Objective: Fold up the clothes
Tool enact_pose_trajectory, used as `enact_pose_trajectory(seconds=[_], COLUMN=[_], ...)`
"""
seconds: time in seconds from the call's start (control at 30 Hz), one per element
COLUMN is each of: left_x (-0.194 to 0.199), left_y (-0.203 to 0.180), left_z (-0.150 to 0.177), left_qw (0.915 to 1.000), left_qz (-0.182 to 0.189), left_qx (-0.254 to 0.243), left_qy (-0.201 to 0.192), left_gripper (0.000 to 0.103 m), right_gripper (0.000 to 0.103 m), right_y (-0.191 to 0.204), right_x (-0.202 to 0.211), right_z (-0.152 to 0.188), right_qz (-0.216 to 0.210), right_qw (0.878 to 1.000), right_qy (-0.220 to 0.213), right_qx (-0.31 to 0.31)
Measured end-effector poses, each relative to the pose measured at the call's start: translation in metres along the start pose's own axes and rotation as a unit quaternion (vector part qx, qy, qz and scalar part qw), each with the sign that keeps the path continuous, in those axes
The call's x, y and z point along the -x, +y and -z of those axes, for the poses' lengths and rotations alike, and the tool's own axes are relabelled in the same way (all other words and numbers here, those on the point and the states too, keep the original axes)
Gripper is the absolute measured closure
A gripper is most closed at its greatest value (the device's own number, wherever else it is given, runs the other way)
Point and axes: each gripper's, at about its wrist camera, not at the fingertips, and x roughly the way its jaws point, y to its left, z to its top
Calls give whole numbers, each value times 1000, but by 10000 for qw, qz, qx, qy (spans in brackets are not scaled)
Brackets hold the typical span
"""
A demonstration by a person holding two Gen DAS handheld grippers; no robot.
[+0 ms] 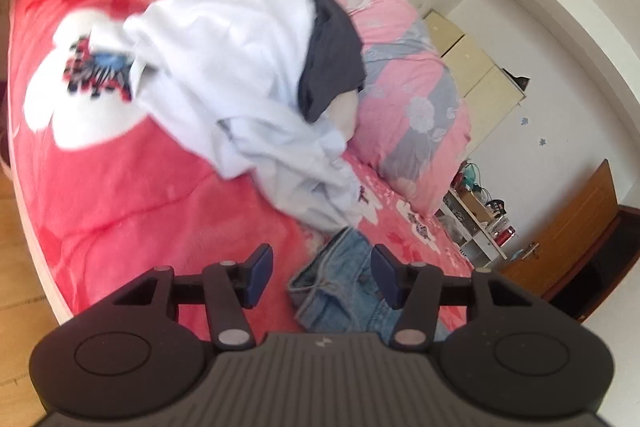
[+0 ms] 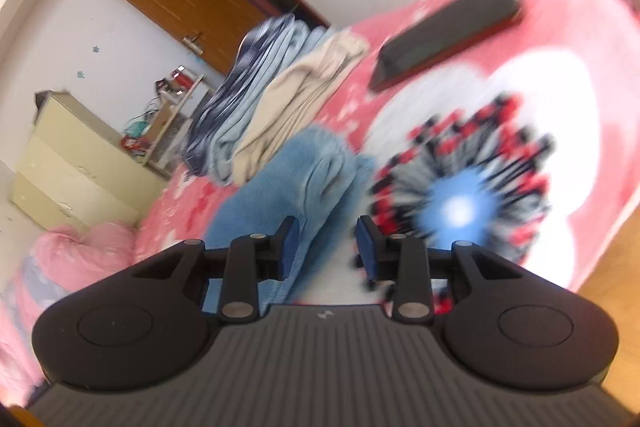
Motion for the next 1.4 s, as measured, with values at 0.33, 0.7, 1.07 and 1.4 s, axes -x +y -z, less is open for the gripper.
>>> enact_pose_trajectory(seconds=[0.33,0.7,1.07,1.4], left_x=[-50,-83,-84,-85], left_y=[-128,-138,-141,-143], left_z=[75,111,117,120], left_qw=[9813,9759,9741,9724], left_qz=[699,194,56,2], left_qx=[-1425,-1626,-1798,-1894], left_qy=[1091,1440,1369,1367], left_gripper=[49,52,53,53], right_gripper=[73,54,96,92], right_y=[61,-18,29,-61], right_x=[15,-15,-63,-63], right_z=[35,-25,-65,-44], right_qz=[-215,-1295,-2306,-923], right_qw=[9576,9854,9714,9944], right_qy=[-692,115,-118,47], right_qx=[2790,-1104,-562,-506])
